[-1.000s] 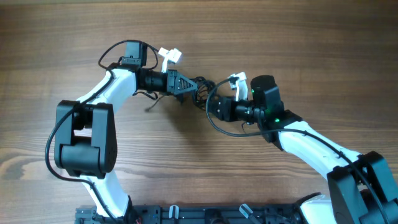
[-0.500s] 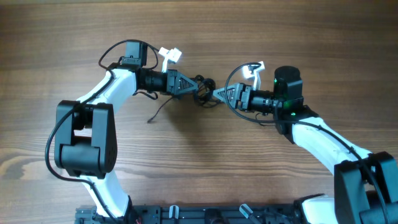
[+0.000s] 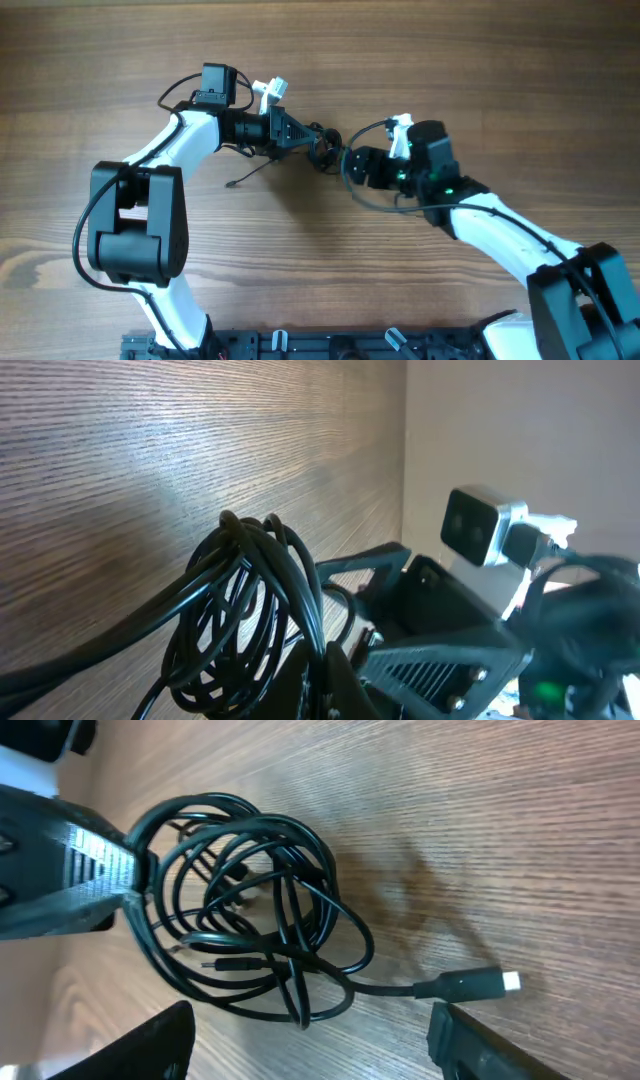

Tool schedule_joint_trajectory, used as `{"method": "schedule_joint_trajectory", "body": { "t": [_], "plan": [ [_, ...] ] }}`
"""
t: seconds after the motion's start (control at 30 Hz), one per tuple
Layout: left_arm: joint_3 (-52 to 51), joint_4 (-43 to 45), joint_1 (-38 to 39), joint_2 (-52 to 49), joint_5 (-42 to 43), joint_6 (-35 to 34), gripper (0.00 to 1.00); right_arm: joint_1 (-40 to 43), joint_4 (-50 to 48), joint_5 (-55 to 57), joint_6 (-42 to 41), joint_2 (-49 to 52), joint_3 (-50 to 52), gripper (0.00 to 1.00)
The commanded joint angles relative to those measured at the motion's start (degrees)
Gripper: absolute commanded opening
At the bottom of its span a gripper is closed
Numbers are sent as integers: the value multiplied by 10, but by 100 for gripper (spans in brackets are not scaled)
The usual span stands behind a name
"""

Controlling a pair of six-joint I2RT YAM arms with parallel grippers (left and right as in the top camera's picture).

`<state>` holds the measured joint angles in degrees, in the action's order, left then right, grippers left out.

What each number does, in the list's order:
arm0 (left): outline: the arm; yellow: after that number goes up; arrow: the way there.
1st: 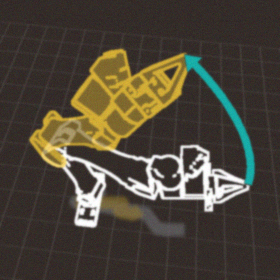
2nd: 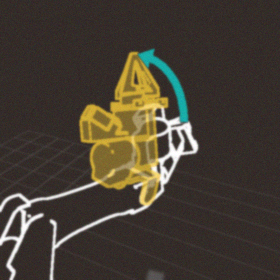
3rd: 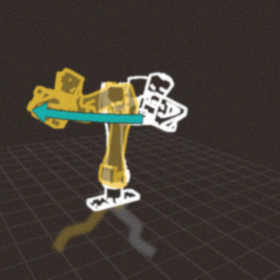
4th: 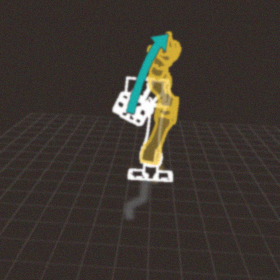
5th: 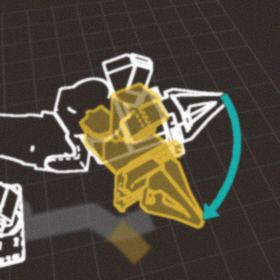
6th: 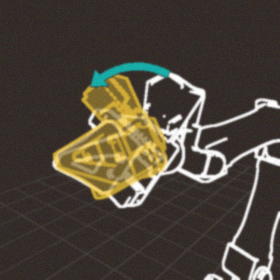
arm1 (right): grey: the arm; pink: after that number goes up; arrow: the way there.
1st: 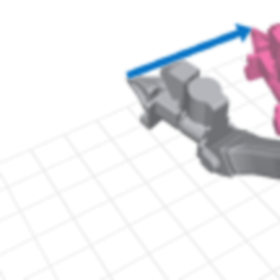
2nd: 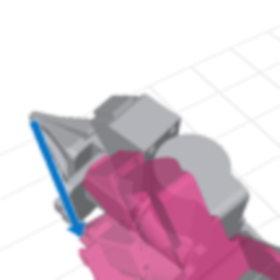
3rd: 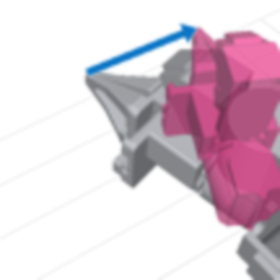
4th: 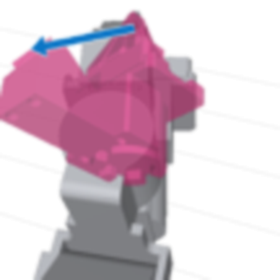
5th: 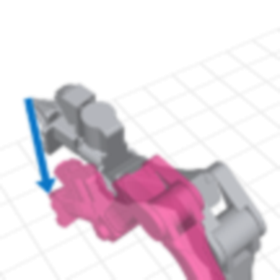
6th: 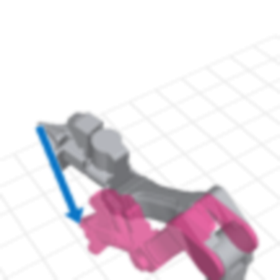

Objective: Untangle cables

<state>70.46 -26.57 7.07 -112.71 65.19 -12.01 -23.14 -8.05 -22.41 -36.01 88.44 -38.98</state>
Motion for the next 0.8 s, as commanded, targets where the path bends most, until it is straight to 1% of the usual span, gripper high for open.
{"method": "schedule_joint_trajectory", "body": {
  "t": [0.0,0.07,0.1,0.13,0.23,0.27,0.33,0.4,0.43,0.47,0.53,0.6,0.63,0.67,0.7,0.73,0.77],
  "plan": [
    [0,0,2,13,14,-14,4,-25,-3,115,-71,30,1,70],
    [0,0,2,13,30,-18,4,-35,-19,110,-94,56,1,70],
    [0,0,2,13,45,-18,4,-38,-37,100,-95,70,1,70],
    [0,0,2,13,59,-17,4,-40,-52,92,-95,82,1,67],
    [0,0,2,13,100,-17,4,-41,-76,79,-106,106,1,68],
    [0,0,2,13,104,-17,4,-41,-85,67,-106,106,1,68],
    [0,0,2,13,104,-17,4,-40,-115,38,-106,106,1,65],
    [0,0,2,13,104,-17,4,-40,-145,39,-104,106,1,63],
    [0,0,2,13,104,-17,4,-40,-156,39,-105,106,1,58],
    [0,0,2,13,105,-17,4,-40,-164,39,-105,106,1,48],
    [0,0,2,13,105,-17,4,-40,-163,38,-105,106,1,40],
    [-1,1,2,13,101,-17,4,-40,-160,20,-104,106,1,24],
    [-1,2,2,13,75,-17,4,-40,-158,17,-104,106,1,15],
    [0,2,2,13,15,-17,4,-39,-157,17,-93,106,1,6],
    [0,2,2,13,-58,-18,4,-39,-144,17,-87,101,1,4],
    [0,2,2,13,-109,-23,4,-38,-127,17,-87,94,1,4],
    [0,0,2,13,-207,-57,4,-38,-107,17,-82,79,1,4]
  ]
}}
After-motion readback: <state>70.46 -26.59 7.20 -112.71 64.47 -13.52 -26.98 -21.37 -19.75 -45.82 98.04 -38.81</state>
